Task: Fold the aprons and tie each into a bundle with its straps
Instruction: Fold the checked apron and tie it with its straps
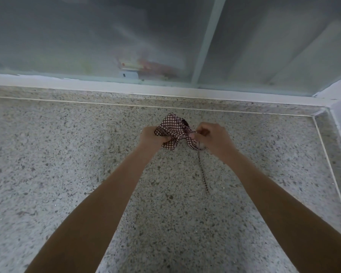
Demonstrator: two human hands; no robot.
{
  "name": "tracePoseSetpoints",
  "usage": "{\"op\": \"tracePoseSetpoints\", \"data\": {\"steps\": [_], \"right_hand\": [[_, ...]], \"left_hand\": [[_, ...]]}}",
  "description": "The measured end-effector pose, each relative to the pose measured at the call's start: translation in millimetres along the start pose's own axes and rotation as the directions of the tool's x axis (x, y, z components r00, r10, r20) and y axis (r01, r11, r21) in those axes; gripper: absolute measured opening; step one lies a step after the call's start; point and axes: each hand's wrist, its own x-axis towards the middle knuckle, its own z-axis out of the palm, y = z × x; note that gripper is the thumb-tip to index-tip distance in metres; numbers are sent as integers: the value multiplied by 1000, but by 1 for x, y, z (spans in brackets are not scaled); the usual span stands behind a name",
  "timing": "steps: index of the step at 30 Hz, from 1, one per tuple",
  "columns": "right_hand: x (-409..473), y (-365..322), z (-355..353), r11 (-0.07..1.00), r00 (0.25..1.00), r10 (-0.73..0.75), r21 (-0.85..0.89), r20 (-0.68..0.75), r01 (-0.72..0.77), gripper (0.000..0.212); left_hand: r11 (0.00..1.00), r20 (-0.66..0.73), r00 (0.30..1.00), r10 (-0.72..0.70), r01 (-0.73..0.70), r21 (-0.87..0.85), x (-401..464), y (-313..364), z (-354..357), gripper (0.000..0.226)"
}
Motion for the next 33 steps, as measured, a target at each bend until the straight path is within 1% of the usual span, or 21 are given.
{"op": "tracePoseSetpoints", "data": {"steps": [2, 5, 8, 10, 12, 14, 16, 18, 19, 20, 21, 22, 23, 25, 27, 31, 33], "right_hand": [[-6, 5, 0, 996, 999, 0, 84, 44, -4, 21], [-14, 9, 1, 978, 992, 37, 199, 121, -61, 21], [-19, 15, 10, 965, 957, 135, 184, 257, -185, 21], [-19, 19, 18, 961, 936, 188, 139, 296, -237, 22], [-20, 17, 24, 968, 935, 204, 81, 290, -236, 21], [-19, 13, 30, 969, 942, 206, 75, 266, -233, 19], [-16, 10, 35, 964, 949, 240, 63, 202, -258, 19], [-11, 7, 35, 958, 948, 285, -8, 138, -287, 17], [-10, 4, 34, 953, 945, 303, -37, 124, -301, 20], [-8, 2, 31, 948, 941, 316, -7, 123, -318, 25], [-8, -1, 28, 939, 939, 317, 95, 133, -331, 28], [-9, -4, 25, 912, 940, 308, 238, 145, -335, 28], [-11, -7, 21, 869, 943, 292, 367, 156, -330, 23], [-15, -7, 15, 785, 947, 273, 531, 168, -320, 8], [-17, -4, 13, 739, 949, 271, 598, 160, -311, 9], [-18, -2, 12, 735, 940, 323, 595, 115, -325, 8], [-19, -4, 13, 723, 942, 310, 612, 127, -321, 9]], "left_hand": [[996, -7, 999, -36, 35, -87, -1, 0, -1, 10], [974, 32, 998, -62, 68, -214, -5, 1, -3, 11], [922, 115, 991, -72, 111, -372, -10, 2, -5, 9], [853, 181, 980, -80, 161, -496, -14, 3, -7, 9], [791, 243, 966, -84, 213, -573, -17, 3, -6, 9], [751, 308, 948, -79, 259, -607, -21, 3, -4, 7], [739, 346, 935, -72, 283, -612, -24, 3, -1, 7], [726, 362, 929, -74, 298, -620, -26, 4, 0, 8], [717, 367, 927, -77, 307, -626, -26, 4, 0, 8], [707, 374, 924, -80, 317, -632, -26, 4, -1, 8], [697, 382, 920, -84, 328, -638, -25, 3, -3, 8], [687, 391, 916, -88, 340, -642, -25, 3, -4, 7], [678, 395, 914, -93, 348, -647, -25, 3, -6, 7], [663, 395, 913, -106, 361, -656, -25, 4, -7, 8], [639, 399, 910, -115, 375, -672, -27, 5, -9, 11], [568, 448, 887, -112, 427, -704, -29, 2, -13, 16], [549, 469, 876, -110, 447, -707, -29, -1, -14, 17]]}}
